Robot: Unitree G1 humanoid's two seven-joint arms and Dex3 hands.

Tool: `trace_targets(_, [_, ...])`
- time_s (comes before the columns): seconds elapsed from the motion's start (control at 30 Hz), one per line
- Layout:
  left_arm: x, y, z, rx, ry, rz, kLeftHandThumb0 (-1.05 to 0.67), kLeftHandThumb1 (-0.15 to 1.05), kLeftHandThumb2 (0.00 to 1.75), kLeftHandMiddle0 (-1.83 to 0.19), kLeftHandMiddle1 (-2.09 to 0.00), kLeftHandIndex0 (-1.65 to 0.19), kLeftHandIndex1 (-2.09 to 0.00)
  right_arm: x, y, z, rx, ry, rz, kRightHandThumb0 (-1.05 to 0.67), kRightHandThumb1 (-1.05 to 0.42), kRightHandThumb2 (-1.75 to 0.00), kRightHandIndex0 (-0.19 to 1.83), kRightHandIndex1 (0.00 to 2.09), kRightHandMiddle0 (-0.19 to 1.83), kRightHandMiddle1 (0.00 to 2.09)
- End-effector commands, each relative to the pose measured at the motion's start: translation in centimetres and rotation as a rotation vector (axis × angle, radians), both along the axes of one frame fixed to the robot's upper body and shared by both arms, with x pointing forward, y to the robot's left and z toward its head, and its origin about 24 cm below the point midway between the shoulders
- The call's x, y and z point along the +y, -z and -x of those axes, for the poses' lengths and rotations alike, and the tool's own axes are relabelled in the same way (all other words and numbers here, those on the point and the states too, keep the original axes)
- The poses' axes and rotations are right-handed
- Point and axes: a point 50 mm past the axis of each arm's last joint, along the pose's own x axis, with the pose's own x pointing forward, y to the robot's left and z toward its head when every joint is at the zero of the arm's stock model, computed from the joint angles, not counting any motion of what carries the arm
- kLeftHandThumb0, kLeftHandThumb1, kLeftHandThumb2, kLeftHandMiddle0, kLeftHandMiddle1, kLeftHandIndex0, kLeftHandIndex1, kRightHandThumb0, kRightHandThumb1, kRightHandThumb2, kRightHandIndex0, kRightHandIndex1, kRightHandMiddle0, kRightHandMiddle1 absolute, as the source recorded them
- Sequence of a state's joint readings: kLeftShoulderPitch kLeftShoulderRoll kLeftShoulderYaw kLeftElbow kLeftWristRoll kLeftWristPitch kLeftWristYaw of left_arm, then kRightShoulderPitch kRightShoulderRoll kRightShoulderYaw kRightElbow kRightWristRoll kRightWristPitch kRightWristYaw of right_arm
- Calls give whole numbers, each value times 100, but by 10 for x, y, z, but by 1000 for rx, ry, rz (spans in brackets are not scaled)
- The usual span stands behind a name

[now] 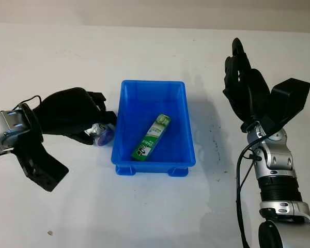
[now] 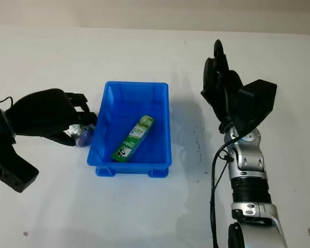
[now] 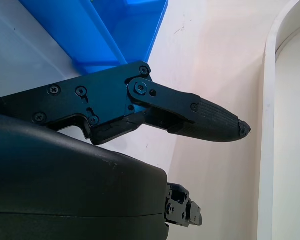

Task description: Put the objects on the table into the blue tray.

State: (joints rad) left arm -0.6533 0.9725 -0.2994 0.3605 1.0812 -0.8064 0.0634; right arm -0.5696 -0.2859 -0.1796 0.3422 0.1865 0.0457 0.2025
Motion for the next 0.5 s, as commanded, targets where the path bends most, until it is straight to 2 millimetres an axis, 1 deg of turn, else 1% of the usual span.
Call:
trace_targets(0.0, [3, 5, 1, -15, 9, -52, -43, 104, 19, -34, -123, -27, -137, -2, -2, 2, -11, 8, -7, -76, -105, -71, -19, 0, -19, 0])
trace_targets(0.03, [3, 7, 0, -30, 17, -57, -45, 105, 22, -33, -140, -24, -148, -2, -2, 1, -13, 6, -5, -76, -105, -71, -19, 0, -19, 0])
trace_targets(0.07, [3, 9, 0, -47, 24, -64, -47, 105, 24, -39, -176, -24, -169, -2, -2, 1, -13, 5, -3, -76, -105, -71, -19, 0, -19, 0])
trace_targets(0.1, [3, 10, 0, -60, 30, -64, -48, 105, 26, -47, -192, -23, -181, -2, -3, 1, -13, 5, -3, -76, -105, -71, -19, 0, -19, 0])
trace_targets(0.13, [4, 10, -1, -70, 32, -63, -49, 105, 28, -65, -201, -28, -195, -3, -3, 1, -12, 5, -4, -76, -105, -71, -19, 0, -19, 0])
trace_targets(0.17, [5, 11, -2, -85, 34, -65, -51, 105, 29, -93, -206, -41, -203, -3, -3, 1, -11, 5, -5, -76, -105, -71, -19, 0, -19, 0])
trace_targets(0.2, [6, 11, -3, -98, 32, -63, -52, 105, 30, -109, -208, -50, -206, -2, -3, 1, -11, 5, -7, -76, -105, -71, -19, 0, -19, 0])
trace_targets(0.27, [8, 9, -4, -125, 20, -74, -55, 105, 31, -132, -209, -70, -209, -2, -3, 1, -12, 4, -10, -76, -105, -71, -19, 0, -19, 0])
trace_targets(0.3, [9, 8, -4, -132, 10, -74, -55, 105, 31, -135, -209, -74, -209, -2, -3, 1, -12, 3, -10, -76, -105, -71, -19, 0, -19, 0])
trace_targets(0.33, [10, 5, -5, -136, -6, -76, -55, 105, 30, -133, -209, -70, -209, -2, -4, 1, -11, 3, -10, -76, -105, -71, -19, 0, -19, 0])
trace_targets(0.47, [15, -8, -9, -188, -64, -85, -53, 105, 26, -111, -209, -46, -209, -1, -4, 0, -11, 2, -13, -75, -105, -71, -19, 0, -19, 0])
